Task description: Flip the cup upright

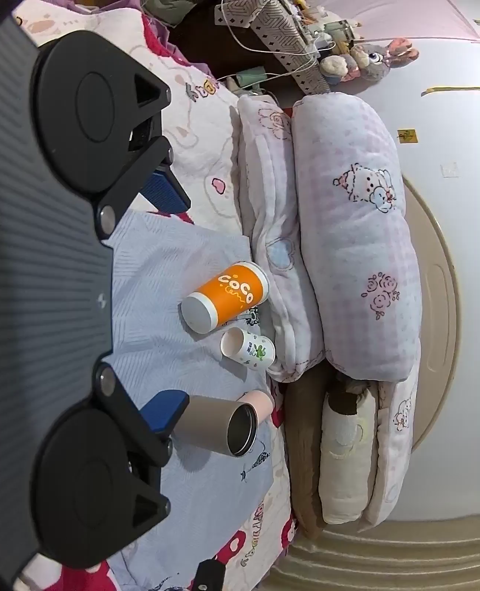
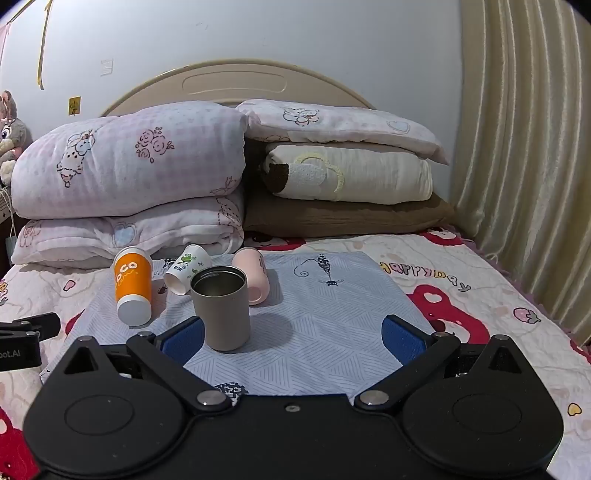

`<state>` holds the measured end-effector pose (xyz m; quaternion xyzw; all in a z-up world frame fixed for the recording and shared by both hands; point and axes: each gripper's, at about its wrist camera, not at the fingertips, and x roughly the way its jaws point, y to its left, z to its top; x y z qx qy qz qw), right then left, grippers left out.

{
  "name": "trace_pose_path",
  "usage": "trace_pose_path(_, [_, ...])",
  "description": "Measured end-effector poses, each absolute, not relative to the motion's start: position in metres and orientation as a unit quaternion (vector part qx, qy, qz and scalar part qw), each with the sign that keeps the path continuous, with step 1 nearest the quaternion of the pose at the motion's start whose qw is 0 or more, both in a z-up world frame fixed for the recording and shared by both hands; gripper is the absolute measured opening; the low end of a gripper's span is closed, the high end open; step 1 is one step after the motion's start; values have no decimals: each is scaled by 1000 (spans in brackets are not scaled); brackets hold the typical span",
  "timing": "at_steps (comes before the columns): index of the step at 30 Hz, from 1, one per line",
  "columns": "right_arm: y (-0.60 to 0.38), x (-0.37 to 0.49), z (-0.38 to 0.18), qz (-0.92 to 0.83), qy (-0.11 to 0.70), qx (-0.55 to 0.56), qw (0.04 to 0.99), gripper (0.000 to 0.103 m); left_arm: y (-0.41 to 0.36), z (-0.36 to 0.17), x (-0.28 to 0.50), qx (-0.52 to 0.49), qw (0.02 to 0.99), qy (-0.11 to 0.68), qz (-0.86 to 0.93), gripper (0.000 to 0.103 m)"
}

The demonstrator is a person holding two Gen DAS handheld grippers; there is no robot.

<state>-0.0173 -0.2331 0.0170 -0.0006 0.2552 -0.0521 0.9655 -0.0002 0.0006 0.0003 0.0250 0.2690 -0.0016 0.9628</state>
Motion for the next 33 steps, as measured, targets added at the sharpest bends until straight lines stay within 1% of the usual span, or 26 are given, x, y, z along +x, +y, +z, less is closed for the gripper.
trace_pose_path(2, [-233, -17, 17, -52, 254, -1, 966, 103, -3, 2, 0, 37, 964, 264, 0, 103])
trace_pose_path(14, [-234, -17, 18, -53, 254, -3, 966, 103, 4, -1, 2, 18, 965, 263, -2, 103])
trace_pose_path(33, [-235, -18, 16, -51, 255, -5, 965, 103, 5, -3, 3, 23, 963, 267, 0, 103])
